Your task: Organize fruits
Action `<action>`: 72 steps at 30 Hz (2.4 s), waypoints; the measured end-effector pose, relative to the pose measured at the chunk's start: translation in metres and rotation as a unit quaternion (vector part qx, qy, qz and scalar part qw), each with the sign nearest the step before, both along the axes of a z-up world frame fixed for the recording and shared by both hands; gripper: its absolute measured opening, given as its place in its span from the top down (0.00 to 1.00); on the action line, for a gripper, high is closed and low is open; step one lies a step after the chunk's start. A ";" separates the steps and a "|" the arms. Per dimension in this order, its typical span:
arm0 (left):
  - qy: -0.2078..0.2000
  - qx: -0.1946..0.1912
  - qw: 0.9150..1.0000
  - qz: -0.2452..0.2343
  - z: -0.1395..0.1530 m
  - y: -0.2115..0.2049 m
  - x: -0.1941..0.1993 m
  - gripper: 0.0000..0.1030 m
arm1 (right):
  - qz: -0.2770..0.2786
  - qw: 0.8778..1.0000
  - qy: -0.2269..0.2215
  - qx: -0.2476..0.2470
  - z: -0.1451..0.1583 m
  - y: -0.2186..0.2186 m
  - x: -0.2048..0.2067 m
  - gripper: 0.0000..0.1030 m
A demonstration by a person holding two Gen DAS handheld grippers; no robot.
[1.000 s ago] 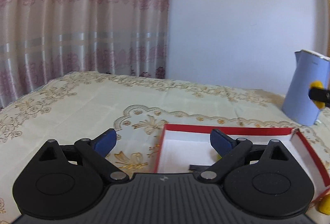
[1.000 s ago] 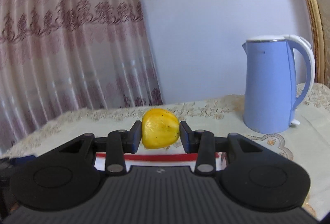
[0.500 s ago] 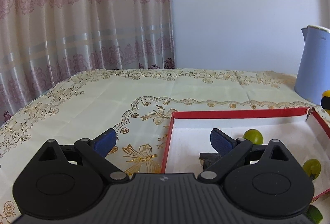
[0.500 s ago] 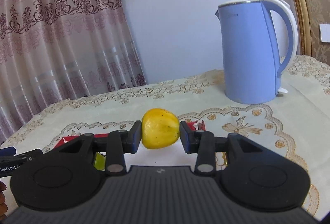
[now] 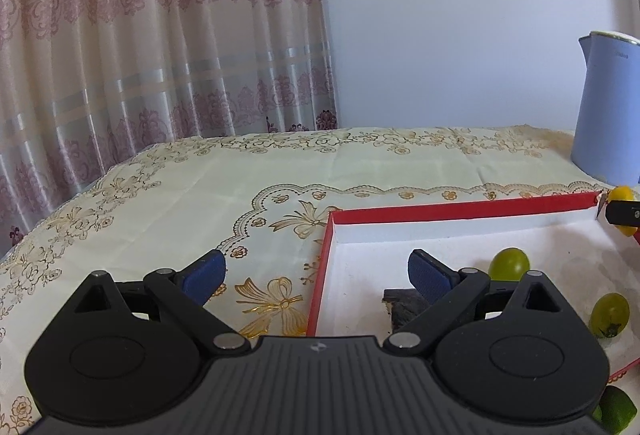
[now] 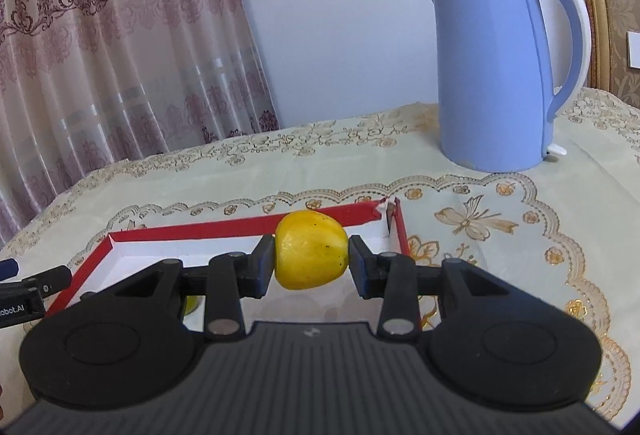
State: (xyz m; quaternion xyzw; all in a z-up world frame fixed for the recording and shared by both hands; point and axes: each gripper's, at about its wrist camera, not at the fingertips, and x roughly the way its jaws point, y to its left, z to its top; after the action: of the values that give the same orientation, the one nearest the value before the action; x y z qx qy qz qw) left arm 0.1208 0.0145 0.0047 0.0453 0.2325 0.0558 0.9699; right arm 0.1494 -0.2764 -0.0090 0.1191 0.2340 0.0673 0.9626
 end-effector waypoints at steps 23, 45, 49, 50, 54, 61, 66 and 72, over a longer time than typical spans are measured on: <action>0.003 0.014 1.000 -0.016 -0.002 -0.007 -0.001 0.04 | -0.007 0.998 0.057 -0.001 -0.021 0.002 0.015 0.62; -0.030 -0.013 0.999 -0.031 0.004 -0.004 -0.010 0.02 | -0.009 0.999 0.037 -0.002 -0.016 0.004 0.011 0.46; -0.034 0.008 0.999 -0.022 0.003 -0.009 -0.010 0.02 | -0.016 1.000 0.002 -0.012 -0.009 0.005 0.002 0.31; -0.036 0.013 0.999 -0.020 0.002 -0.010 -0.010 0.02 | -0.015 1.000 -0.007 -0.014 -0.008 0.005 0.000 0.26; -0.034 0.029 0.999 -0.015 -0.001 -0.014 -0.008 0.02 | -0.019 0.999 -0.024 -0.023 -0.004 0.006 -0.005 0.09; -0.018 0.022 0.999 -0.019 -0.005 -0.010 -0.005 0.02 | -0.015 1.000 -0.014 -0.018 -0.006 0.007 -0.003 0.05; -0.006 0.002 1.000 -0.018 -0.005 -0.005 -0.002 0.02 | -0.013 1.000 -0.019 -0.020 -0.005 0.008 -0.006 0.04; -0.003 0.003 1.000 -0.013 -0.007 -0.005 0.000 0.02 | -0.011 1.000 -0.010 -0.016 -0.007 0.008 -0.005 0.04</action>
State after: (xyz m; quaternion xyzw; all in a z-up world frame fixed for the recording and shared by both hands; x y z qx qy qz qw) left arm 0.1205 0.0099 -0.0021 0.0513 0.2289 0.0438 0.9711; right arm 0.1449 -0.2682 -0.0159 0.1057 0.2244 0.0539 0.9673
